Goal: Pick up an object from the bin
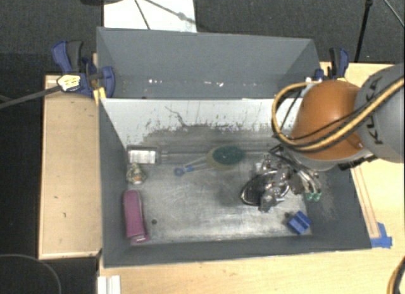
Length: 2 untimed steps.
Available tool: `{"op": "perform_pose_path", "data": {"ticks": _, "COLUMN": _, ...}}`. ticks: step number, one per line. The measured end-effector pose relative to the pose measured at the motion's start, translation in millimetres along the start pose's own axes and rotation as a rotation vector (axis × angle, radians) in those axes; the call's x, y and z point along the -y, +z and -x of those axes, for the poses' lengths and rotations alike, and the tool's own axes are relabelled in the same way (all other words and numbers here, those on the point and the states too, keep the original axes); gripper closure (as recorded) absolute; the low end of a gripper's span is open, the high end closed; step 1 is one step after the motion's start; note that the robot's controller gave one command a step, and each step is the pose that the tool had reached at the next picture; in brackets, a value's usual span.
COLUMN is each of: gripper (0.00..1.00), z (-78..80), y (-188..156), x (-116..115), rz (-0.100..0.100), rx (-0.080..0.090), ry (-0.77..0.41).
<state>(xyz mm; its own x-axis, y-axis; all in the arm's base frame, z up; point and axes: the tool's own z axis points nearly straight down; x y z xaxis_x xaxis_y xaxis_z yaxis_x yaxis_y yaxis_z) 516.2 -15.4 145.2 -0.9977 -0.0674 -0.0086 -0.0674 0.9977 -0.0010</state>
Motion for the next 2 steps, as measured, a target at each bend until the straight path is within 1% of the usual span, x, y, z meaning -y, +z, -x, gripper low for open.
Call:
{"op": "perform_pose_path", "data": {"ticks": 1, "gripper": 1.0, "z": 0.7, "y": -3, "x": 0, "rz": 0.001, "rx": -0.005, "ry": -0.002}}
{"op": "perform_pose_path", "data": {"ticks": 2, "gripper": 1.0, "z": 1.7, "y": -22, "x": 0, "rz": 0.0, "rx": -0.003, "ry": -0.002}}
